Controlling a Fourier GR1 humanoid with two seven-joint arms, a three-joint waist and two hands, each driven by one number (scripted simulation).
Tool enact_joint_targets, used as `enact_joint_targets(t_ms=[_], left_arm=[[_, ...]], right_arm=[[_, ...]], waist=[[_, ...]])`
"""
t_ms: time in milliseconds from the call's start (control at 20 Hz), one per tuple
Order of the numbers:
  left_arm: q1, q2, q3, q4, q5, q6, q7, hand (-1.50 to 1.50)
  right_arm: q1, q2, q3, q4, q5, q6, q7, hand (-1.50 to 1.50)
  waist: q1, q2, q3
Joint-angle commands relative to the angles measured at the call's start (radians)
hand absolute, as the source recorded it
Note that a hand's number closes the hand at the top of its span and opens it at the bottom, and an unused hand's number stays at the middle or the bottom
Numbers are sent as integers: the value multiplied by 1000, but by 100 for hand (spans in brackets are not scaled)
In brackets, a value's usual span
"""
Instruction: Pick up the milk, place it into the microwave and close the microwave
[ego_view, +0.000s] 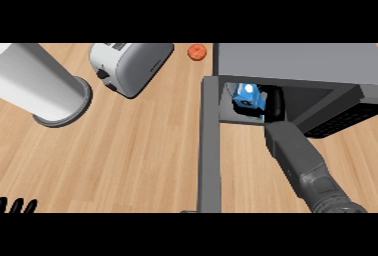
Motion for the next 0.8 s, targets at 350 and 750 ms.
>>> enact_joint_targets(t_ms=[350, 750], left_arm=[[-72, 15, 9, 20, 13, 10, 30, -150], [-79, 11, 5, 55, 2, -9, 7, -150]], right_arm=[[-109, -75, 0, 90, 56, -120, -65, 150], [-118, -76, -69, 62, 14, -175, -158, 150]], waist=[[32, 25, 2], [46, 29, 3]])
